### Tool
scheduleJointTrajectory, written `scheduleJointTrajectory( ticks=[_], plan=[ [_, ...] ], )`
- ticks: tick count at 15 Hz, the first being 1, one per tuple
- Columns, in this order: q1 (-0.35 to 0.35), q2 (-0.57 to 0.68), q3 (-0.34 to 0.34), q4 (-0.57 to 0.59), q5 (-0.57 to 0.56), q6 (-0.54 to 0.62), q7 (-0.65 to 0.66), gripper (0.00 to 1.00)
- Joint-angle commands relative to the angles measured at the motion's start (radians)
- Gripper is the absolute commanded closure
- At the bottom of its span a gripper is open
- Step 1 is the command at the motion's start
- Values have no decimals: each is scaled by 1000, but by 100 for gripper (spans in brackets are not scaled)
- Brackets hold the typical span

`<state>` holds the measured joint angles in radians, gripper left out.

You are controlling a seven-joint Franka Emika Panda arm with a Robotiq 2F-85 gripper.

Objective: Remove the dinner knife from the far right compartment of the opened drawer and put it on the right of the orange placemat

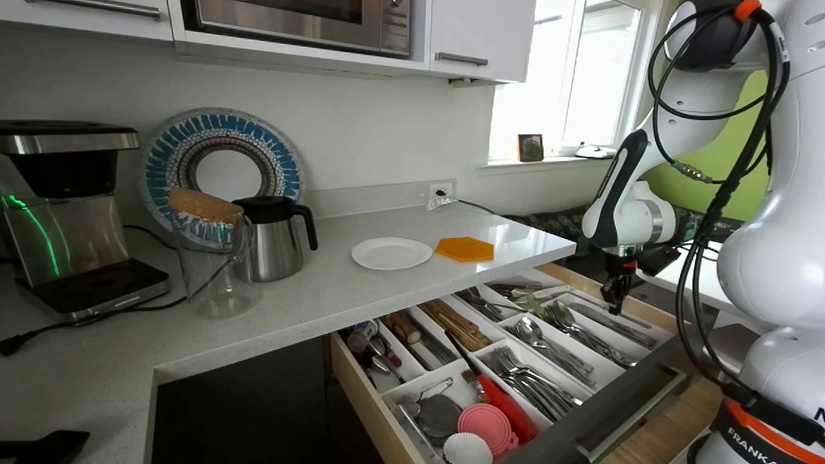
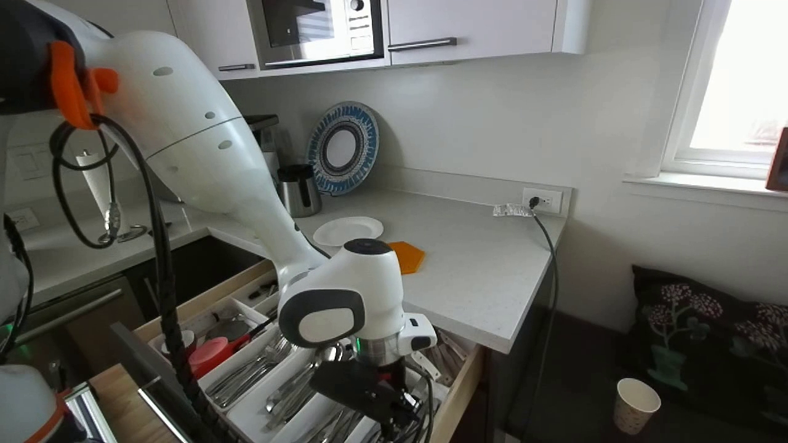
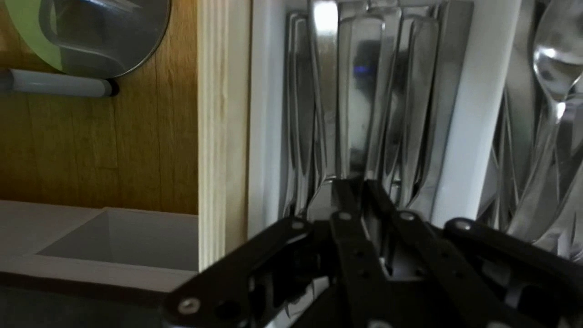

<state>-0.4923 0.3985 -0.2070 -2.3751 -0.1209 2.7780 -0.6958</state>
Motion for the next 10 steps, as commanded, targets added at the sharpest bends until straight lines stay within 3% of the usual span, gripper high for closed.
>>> scheduleJointTrajectory(
  ticks=[1,5,10],
  plan=[
    [-6,-76,5,-45,-24,-38,-75,97],
    [16,-149,-9,-78,-48,-86,-178,97],
    [87,-256,-55,-112,-183,-203,-194,97]
  ],
)
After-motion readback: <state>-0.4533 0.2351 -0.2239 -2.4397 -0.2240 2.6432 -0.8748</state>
